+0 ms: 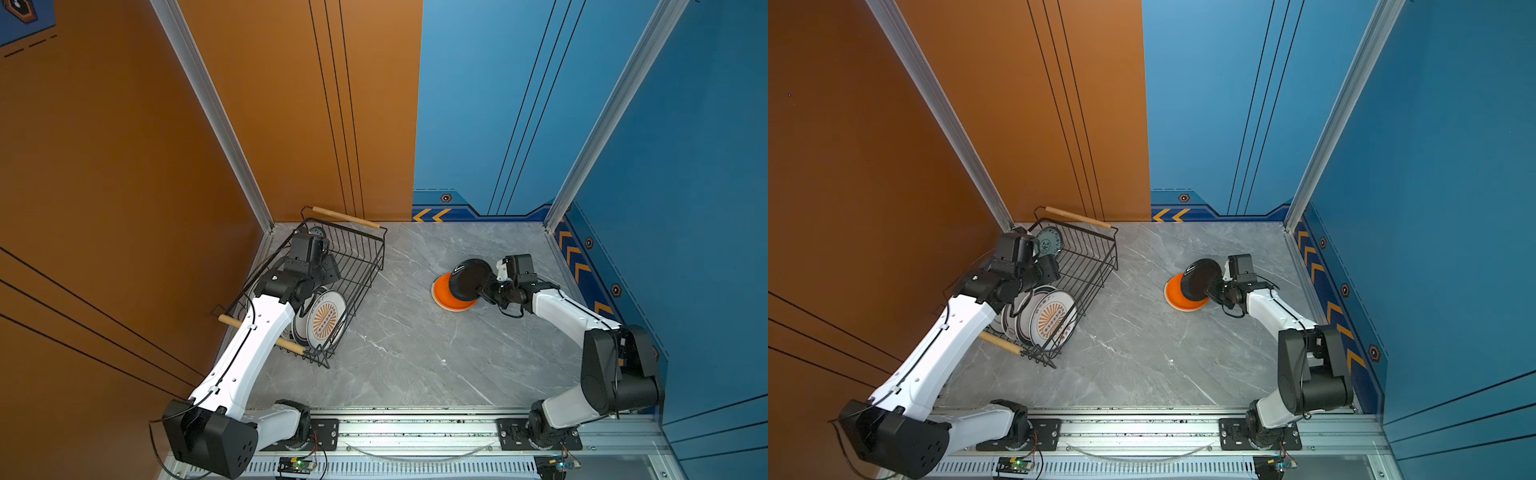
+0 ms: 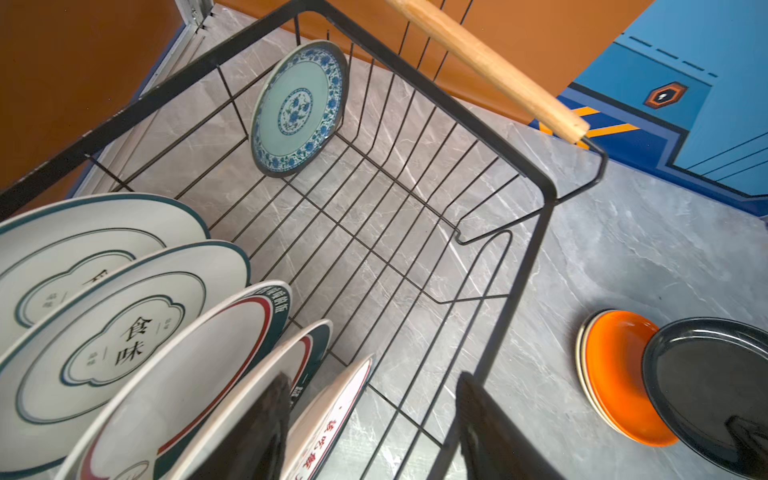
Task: Unload the plates from the dish rack
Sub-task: 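Lower the dark grey plate onto the stack with the right gripper while the left withdraws, then release the dark grey plate while the left gripper reaches into the rack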
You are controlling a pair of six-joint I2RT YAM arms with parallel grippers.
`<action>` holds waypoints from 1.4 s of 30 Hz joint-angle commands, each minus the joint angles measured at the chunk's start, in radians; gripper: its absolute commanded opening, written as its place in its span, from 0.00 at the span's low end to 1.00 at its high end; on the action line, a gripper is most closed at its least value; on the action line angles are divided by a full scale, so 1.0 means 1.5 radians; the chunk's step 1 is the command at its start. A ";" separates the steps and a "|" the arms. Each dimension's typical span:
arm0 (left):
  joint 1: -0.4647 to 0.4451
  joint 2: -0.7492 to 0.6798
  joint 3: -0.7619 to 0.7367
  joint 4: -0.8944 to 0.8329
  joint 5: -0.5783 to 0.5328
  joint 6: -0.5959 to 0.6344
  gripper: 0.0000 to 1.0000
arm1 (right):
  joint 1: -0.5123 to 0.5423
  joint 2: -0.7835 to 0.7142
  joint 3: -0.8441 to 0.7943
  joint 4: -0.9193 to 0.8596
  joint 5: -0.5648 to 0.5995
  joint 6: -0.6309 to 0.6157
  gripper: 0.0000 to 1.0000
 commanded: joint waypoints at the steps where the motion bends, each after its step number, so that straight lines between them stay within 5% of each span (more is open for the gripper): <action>1: 0.018 0.015 0.016 -0.022 0.006 0.026 0.65 | 0.015 0.016 0.039 -0.022 0.029 -0.026 0.00; 17: 0.067 0.002 0.002 -0.022 0.033 0.054 0.65 | 0.039 0.067 0.042 -0.026 0.030 -0.018 0.06; 42: 0.084 0.006 -0.004 -0.022 0.059 0.069 0.64 | 0.056 0.048 0.051 -0.109 0.114 -0.058 0.67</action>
